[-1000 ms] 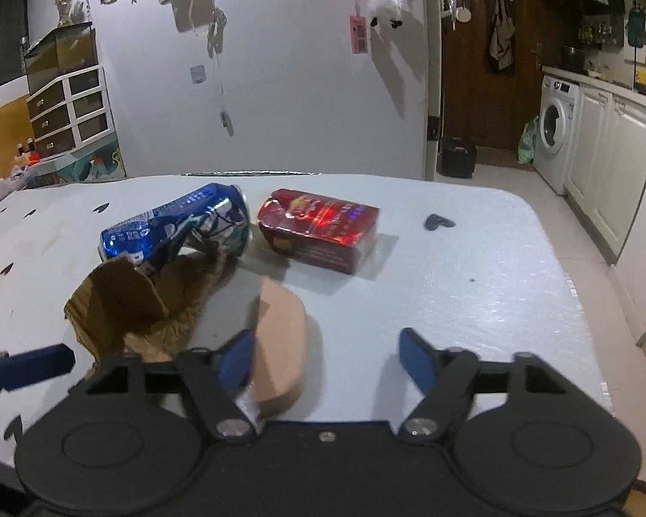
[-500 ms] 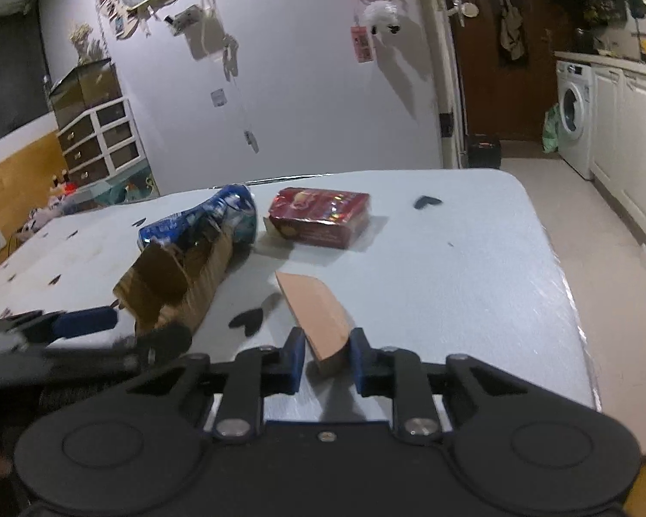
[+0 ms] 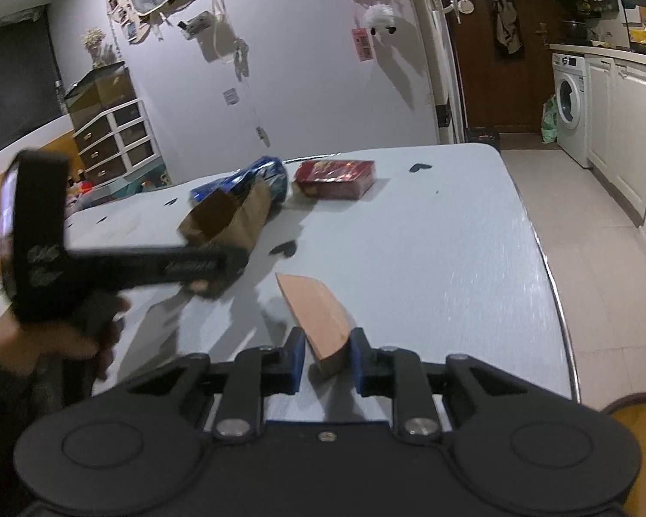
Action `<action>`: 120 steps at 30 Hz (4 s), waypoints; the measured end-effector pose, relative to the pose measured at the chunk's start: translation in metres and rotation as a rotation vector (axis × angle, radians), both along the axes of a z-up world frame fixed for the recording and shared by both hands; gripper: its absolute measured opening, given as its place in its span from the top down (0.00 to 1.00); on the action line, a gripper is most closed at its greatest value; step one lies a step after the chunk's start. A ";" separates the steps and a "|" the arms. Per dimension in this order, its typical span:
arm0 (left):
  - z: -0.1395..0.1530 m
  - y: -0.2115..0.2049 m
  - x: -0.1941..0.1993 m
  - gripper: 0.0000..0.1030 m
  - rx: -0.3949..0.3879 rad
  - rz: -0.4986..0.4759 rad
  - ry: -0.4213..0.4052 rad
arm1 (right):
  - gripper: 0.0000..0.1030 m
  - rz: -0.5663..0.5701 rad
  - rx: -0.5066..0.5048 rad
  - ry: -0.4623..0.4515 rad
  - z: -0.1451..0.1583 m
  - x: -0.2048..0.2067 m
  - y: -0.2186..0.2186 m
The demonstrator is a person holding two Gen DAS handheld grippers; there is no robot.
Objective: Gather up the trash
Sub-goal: 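Grasp the torn cardboard with the left tool while the right tool grasps a cardboard strip, then carry the cardboard pieces in both tools toward the bin, then lower both tools into the bin and open them, dropping the cardboard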
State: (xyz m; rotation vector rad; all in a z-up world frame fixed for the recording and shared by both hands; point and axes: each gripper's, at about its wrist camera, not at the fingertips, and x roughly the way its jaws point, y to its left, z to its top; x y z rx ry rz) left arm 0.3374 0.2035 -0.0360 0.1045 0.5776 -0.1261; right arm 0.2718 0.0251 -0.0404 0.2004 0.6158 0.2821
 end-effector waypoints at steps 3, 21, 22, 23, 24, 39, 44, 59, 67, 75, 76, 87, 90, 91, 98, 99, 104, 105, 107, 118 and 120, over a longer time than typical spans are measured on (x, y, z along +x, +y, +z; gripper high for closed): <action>0.000 0.001 -0.004 0.48 -0.013 0.003 0.008 | 0.78 0.008 0.007 0.002 -0.001 -0.019 0.000; 0.002 -0.013 -0.108 0.48 0.039 0.016 0.001 | 0.52 0.194 -0.065 -0.010 0.004 -0.082 -0.006; 0.002 -0.010 -0.117 0.48 0.031 0.022 -0.003 | 0.49 0.228 -0.096 -0.016 0.004 -0.080 -0.002; 0.002 -0.009 -0.125 0.48 0.027 0.025 -0.004 | 0.46 0.248 -0.128 -0.017 0.004 -0.078 0.003; 0.002 -0.007 -0.134 0.48 0.026 0.026 -0.003 | 0.46 0.252 -0.153 -0.021 0.004 -0.076 0.006; 0.002 -0.021 -0.182 0.18 0.069 0.074 0.006 | 0.74 0.270 -0.068 -0.018 0.003 -0.054 -0.004; -0.001 -0.025 -0.167 0.14 0.097 0.103 0.025 | 0.75 0.261 -0.047 -0.013 0.002 -0.059 -0.012; 0.011 -0.027 -0.194 0.42 0.021 0.160 -0.034 | 0.75 0.231 -0.019 -0.022 0.005 -0.073 -0.032; 0.036 -0.062 -0.221 0.42 0.020 0.131 -0.096 | 0.75 0.194 0.002 -0.079 0.021 -0.095 -0.065; 0.045 -0.111 -0.238 0.42 0.008 0.105 -0.133 | 0.75 0.113 -0.003 -0.125 0.032 -0.118 -0.120; 0.044 -0.119 -0.240 0.42 0.005 0.105 -0.134 | 0.75 0.101 -0.004 -0.130 0.033 -0.121 -0.129; 0.040 -0.194 -0.245 0.42 -0.027 0.063 -0.134 | 0.75 0.006 -0.017 -0.131 0.029 -0.140 -0.213; 0.039 -0.215 -0.244 0.42 -0.030 0.043 -0.133 | 0.75 -0.023 -0.017 -0.132 0.026 -0.145 -0.234; 0.037 -0.223 -0.244 0.42 -0.030 0.032 -0.130 | 0.75 -0.037 -0.017 -0.131 0.025 -0.146 -0.242; 0.026 -0.271 -0.237 0.42 -0.026 -0.042 -0.105 | 0.75 -0.119 -0.013 -0.112 0.011 -0.155 -0.290; 0.023 -0.277 -0.235 0.42 -0.028 -0.052 -0.100 | 0.75 -0.130 -0.014 -0.106 0.008 -0.155 -0.295; 0.008 -0.306 -0.226 0.42 -0.033 -0.098 -0.062 | 0.75 -0.169 -0.023 -0.071 -0.006 -0.157 -0.319; 0.004 -0.310 -0.224 0.42 -0.035 -0.105 -0.053 | 0.75 -0.176 -0.026 -0.062 -0.010 -0.156 -0.323; -0.005 -0.320 -0.218 0.42 -0.040 -0.122 -0.028 | 0.75 -0.189 -0.028 -0.043 -0.018 -0.155 -0.331; -0.079 -0.355 -0.176 0.42 -0.100 -0.171 0.166 | 0.75 -0.240 -0.049 0.118 -0.079 -0.135 -0.363; -0.095 -0.359 -0.167 0.42 -0.116 -0.175 0.207 | 0.75 -0.246 -0.056 0.156 -0.092 -0.128 -0.366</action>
